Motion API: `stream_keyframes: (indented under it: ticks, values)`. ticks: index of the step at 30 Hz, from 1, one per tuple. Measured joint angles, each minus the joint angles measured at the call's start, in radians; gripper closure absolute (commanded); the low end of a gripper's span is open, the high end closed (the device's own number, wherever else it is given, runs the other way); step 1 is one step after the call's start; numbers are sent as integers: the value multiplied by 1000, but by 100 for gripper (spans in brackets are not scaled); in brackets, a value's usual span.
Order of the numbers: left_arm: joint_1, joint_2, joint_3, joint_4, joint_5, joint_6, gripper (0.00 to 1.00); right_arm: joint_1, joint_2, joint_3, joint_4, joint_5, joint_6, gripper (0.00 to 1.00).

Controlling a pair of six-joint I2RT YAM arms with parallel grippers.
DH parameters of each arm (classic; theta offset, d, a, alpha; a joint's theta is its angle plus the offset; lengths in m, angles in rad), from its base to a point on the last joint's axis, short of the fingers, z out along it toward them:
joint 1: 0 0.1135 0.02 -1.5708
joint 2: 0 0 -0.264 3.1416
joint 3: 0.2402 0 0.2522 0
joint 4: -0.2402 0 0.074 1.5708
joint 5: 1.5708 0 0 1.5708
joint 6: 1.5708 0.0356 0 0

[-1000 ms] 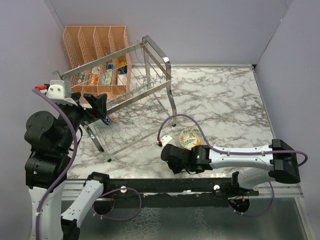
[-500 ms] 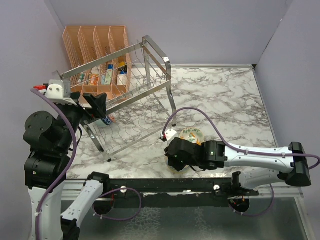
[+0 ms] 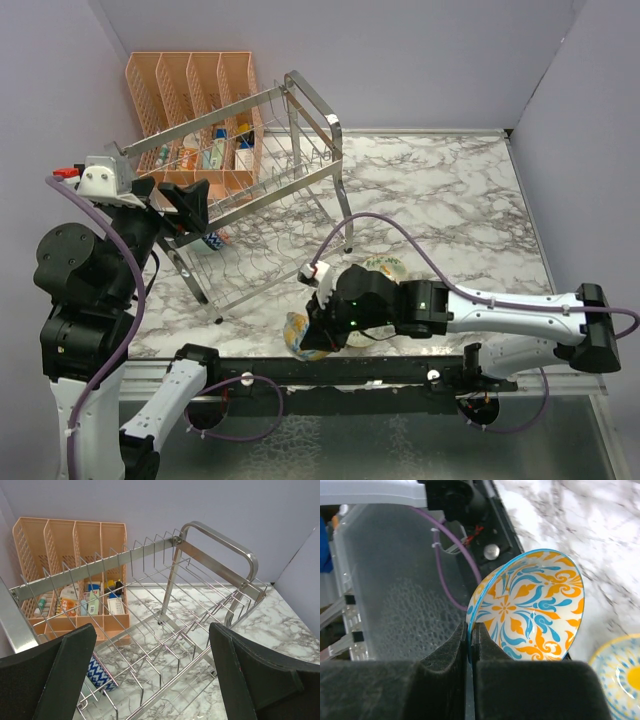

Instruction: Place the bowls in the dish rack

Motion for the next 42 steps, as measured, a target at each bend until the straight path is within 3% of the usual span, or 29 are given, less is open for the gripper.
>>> stream_keyframes:
  ticks: [11, 18, 26, 37, 42]
  values:
    - [0, 3, 38, -10, 0, 0, 1, -103, 178, 14, 347, -309, 85, 99]
    - [0, 3, 54, -15, 0, 0, 1, -214, 293, -26, 642, -515, 238, 99]
    - [0, 7, 65, -16, 0, 0, 1, -238, 434, -37, 888, -662, 402, 99]
    - [0, 15, 80, -16, 1, 0, 1, -333, 640, 41, 1170, -742, 636, 99]
    - [0, 18, 95, -16, 4, 0, 1, -374, 752, 182, 1216, -762, 689, 99]
